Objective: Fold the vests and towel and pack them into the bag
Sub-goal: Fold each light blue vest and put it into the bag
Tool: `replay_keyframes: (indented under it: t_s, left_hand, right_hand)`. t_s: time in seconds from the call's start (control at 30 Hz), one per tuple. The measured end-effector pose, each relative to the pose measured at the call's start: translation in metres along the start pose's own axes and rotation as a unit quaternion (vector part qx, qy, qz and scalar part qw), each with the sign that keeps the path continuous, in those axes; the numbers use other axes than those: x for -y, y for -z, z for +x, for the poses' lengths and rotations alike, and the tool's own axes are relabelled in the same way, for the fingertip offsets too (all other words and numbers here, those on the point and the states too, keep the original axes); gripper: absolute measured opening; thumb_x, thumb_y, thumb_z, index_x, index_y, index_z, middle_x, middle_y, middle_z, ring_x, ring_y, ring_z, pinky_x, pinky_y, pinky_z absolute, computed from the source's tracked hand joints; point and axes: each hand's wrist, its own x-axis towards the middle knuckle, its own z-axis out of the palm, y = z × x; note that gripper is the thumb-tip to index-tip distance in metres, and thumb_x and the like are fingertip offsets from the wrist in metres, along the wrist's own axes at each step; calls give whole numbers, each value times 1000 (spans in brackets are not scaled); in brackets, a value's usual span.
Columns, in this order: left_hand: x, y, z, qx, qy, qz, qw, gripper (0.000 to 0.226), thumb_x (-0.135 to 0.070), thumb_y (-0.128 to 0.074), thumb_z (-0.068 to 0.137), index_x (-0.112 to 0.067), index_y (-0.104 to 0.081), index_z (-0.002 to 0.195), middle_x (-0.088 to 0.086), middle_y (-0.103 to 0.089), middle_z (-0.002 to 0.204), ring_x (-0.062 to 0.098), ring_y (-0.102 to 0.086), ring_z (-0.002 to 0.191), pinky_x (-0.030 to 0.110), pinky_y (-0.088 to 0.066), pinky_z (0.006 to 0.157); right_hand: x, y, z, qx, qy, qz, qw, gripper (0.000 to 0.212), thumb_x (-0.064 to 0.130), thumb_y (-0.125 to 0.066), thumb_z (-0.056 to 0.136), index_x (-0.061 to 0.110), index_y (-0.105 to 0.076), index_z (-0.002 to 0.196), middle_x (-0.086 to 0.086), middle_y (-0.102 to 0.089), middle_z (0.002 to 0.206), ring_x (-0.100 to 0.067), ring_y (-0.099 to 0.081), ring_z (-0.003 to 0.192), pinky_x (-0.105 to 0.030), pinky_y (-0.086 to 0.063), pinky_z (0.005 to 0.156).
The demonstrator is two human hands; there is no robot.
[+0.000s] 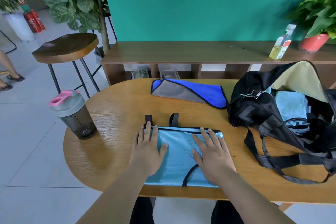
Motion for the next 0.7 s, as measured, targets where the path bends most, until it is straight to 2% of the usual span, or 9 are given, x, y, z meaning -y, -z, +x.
replay_keyframes:
  t_s: [0.17,0.27,0.37,0.5,0.6,0.7]
  left_hand:
    - [-1,3,1,11,11,0,1000,85,-75,-9,99,-28,14,166,2,29,171,26,21,160,47,6,131]
    - [-2,12,4,16,13,-42,999,86,-74,-29,100,-30,-1,168,0,15,175,25,11,162,45,-2,132]
    - [1,21,10,1,11,-90,996,80,-66,-44,100,-29,-18,167,0,-4,176,24,-3,161,43,-10,131]
    - [-9,30,10,-21,22,-75,997,70,-56,-46,104,-28,-24,165,3,-8,176,31,3,162,50,-6,131]
    - [-39,31,-13,-70,31,-72,994,68,-51,-49,104,-27,-26,163,10,-10,174,34,5,161,53,-7,131]
    - [-76,23,-51,-94,-66,-82,990,65,-50,-47,102,-26,-32,161,6,-15,174,32,0,162,50,-9,131]
  right_hand:
    - [-1,-3,3,1,-4,-1,1000,70,66,5,102,40,8,166,4,23,173,-22,23,159,-49,2,131]
    - [-1,-3,2,-3,-2,10,1000,71,67,5,101,40,5,166,4,19,174,-22,22,160,-50,1,131]
    - [-1,-3,2,1,3,14,1000,70,66,6,101,39,9,165,4,24,173,-22,24,159,-49,2,131]
    - [-2,0,1,4,7,33,999,65,64,-4,106,40,6,166,6,23,173,-21,23,159,-48,2,132]
    - [-7,6,4,-29,6,92,995,59,54,-22,111,39,-12,167,9,8,175,-15,14,161,-43,1,132]
    - [-25,12,14,-109,-32,127,985,50,36,-42,110,36,-37,159,12,-23,171,-14,-9,161,-42,-12,132]
